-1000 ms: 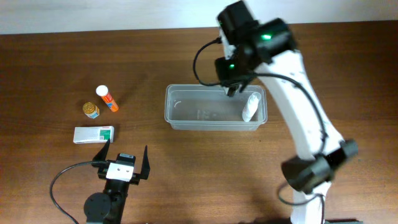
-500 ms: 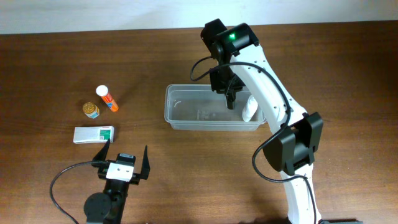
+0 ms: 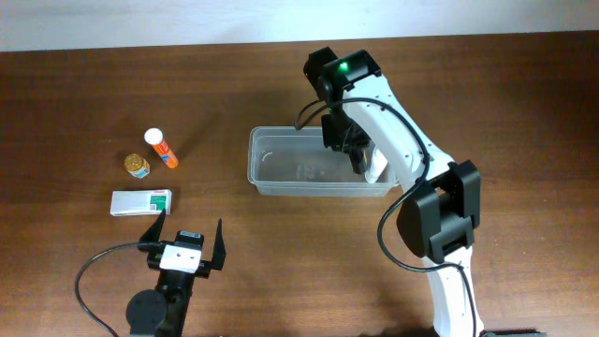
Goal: Pack container
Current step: 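Lower the dark bottle into the container beside the pump bottle, release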
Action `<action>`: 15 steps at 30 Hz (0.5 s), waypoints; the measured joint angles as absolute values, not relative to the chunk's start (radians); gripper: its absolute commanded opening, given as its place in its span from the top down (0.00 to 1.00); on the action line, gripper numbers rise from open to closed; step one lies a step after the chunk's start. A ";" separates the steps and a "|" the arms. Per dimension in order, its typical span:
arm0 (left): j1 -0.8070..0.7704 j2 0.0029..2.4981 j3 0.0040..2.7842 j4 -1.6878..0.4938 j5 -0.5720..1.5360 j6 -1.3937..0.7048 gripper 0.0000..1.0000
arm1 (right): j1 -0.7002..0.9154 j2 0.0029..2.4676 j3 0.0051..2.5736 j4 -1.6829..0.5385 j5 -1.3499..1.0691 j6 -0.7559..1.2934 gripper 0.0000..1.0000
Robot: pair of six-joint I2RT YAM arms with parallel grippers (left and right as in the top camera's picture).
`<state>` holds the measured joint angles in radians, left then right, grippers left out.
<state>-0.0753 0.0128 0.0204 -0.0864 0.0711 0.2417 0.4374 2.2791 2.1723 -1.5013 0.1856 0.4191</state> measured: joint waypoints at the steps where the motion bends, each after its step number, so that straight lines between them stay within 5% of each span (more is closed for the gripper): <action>1: -0.075 0.013 0.020 -0.086 0.071 0.242 0.01 | 0.435 2.279 2.163 -1.488 0.187 0.419 0.82; 15: -0.075 0.013 0.020 -0.086 0.071 0.242 0.01 | 0.433 2.279 2.086 -1.379 0.187 0.419 0.82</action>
